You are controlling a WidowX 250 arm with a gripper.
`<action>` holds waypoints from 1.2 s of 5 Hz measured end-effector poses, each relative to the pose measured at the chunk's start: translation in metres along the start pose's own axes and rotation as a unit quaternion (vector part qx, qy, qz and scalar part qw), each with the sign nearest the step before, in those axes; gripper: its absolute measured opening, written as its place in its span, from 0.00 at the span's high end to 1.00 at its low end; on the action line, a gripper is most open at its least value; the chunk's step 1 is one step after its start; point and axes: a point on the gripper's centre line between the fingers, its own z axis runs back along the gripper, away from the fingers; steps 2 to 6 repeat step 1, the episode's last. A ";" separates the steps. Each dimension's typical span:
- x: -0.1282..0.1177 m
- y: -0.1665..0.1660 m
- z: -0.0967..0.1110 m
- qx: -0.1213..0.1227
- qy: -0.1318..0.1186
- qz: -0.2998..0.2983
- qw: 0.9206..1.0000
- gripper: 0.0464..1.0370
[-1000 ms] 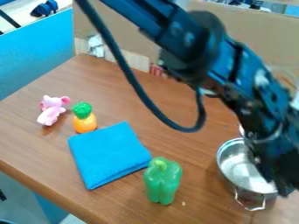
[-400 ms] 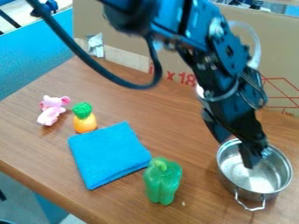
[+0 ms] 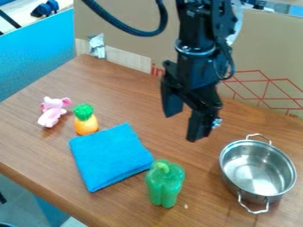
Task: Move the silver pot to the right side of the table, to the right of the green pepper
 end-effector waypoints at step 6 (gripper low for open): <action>-0.005 0.010 -0.001 -0.031 0.004 0.007 0.999 0.03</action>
